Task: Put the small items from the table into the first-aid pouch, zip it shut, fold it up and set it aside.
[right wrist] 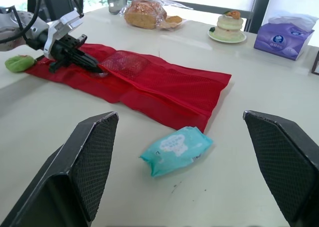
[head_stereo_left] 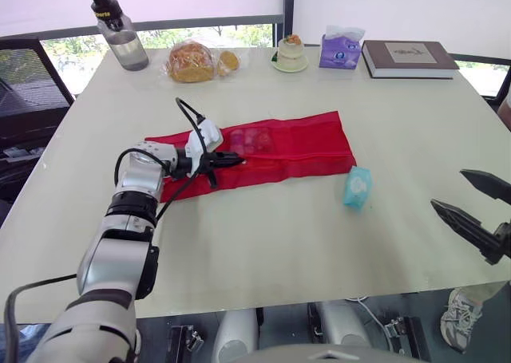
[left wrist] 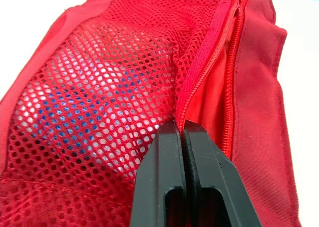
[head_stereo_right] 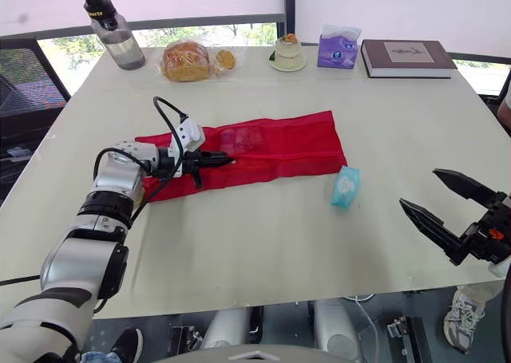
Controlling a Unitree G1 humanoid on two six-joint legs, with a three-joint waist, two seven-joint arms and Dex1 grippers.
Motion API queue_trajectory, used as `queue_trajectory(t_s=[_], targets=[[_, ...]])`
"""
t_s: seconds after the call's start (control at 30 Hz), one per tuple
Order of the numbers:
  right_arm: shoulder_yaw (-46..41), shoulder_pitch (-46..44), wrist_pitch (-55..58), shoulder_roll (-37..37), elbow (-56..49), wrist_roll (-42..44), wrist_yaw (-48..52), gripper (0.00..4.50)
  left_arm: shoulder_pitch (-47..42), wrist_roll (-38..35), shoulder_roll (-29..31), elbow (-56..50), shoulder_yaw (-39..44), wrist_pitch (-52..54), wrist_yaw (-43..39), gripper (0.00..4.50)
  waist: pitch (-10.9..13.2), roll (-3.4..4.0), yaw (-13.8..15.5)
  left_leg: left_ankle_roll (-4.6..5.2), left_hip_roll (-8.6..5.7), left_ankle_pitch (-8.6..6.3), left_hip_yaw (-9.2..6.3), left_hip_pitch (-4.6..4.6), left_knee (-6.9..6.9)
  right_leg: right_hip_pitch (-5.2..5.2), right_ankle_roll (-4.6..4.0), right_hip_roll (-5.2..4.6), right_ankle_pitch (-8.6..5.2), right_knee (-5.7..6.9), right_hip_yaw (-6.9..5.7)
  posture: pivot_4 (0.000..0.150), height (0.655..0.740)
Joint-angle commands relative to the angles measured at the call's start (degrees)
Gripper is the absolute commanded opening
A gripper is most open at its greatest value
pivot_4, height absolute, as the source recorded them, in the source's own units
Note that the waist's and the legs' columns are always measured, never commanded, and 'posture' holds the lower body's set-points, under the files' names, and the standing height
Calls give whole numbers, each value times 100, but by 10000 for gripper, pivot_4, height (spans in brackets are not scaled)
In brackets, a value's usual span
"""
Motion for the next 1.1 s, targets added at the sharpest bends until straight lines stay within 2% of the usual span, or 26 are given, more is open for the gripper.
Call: queue_trajectory(t_s=[0.03,0.13,0.2,0.27,0.33,0.37,0.43,0.53,0.57,0.7,0.87,1.1], targets=[[-95,-55,-81,-102,-153,217,-84,42971,-157,-47,190,-106,108,51,-138,0,0,0,4,0,0,0,0,0,0,0,0,0,0,0,0,1500,7387],[-31,-89,-89,-144,-139,238,-118,42971,-369,-23,175,12,133,-30,-74,0,2,-3,33,0,0,0,-1,-2,3,0,1,-1,0,0,-2,1500,7387],[-11,-97,-95,-165,-142,256,-142,45000,-388,-92,190,-123,81,86,-350,6554,1,-3,44,0,-1,0,-1,-4,5,0,1,-2,0,0,-2,1500,7387],[-10,-91,-97,-171,-162,282,-162,45000,-384,-166,198,-299,48,255,-583,9617,2,-3,47,0,-2,0,-1,-4,5,0,-1,-2,1,-1,-2,1500,7387],[-3,-88,-113,-165,-171,276,-183,45000,-365,-206,170,-534,16,362,-737,21402,2,-3,49,0,-2,0,-1,-5,4,0,-1,-2,0,-1,-2,1500,7387],[10,-97,-128,-158,-172,256,-203,45000,-347,-229,152,-672,-7,418,-819,22638,2,-3,50,0,-1,0,-2,-5,5,0,-1,-2,0,0,-3,1500,7387],[73,-128,-137,-140,-196,260,-269,45000,-318,-301,116,-968,-73,596,-1034,29522,2,-3,54,0,-1,0,-2,-5,5,0,-1,-2,0,0,-3,1500,7387],[192,-167,-144,-129,-236,255,-347,45000,-348,-292,6,-1183,-130,655,-1031,43513,1,-2,60,0,-1,0,-1,-4,8,1,-1,-2,1,1,-1,1500,7387],[259,-188,-147,-124,-252,246,-380,45000,-399,-296,-95,-1198,-141,658,-954,44686,1,-2,63,0,-1,0,-1,-3,8,2,0,-2,1,1,-1,1500,7387],[680,-367,-196,-90,-283,2,-583,45000,-738,82,-851,-811,-455,236,-279,44686,1,-3,149,1,-2,0,-2,-5,14,4,2,-1,1,2,-2,1500,7387],[975,-432,-190,-78,-359,-206,-798,45000,-1180,539,-1761,225,-690,-212,739,44686,1,-4,168,2,-13,1,-4,-11,19,5,5,4,-1,0,16,1500,7387],[1228,-77,-263,126,-643,-652,-1117,45000,-1742,1014,-2380,1600,-767,-775,1572,44686,2,-6,139,1,-13,0,-8,-10,10,2,10,10,-4,1,19,1500,7387]])
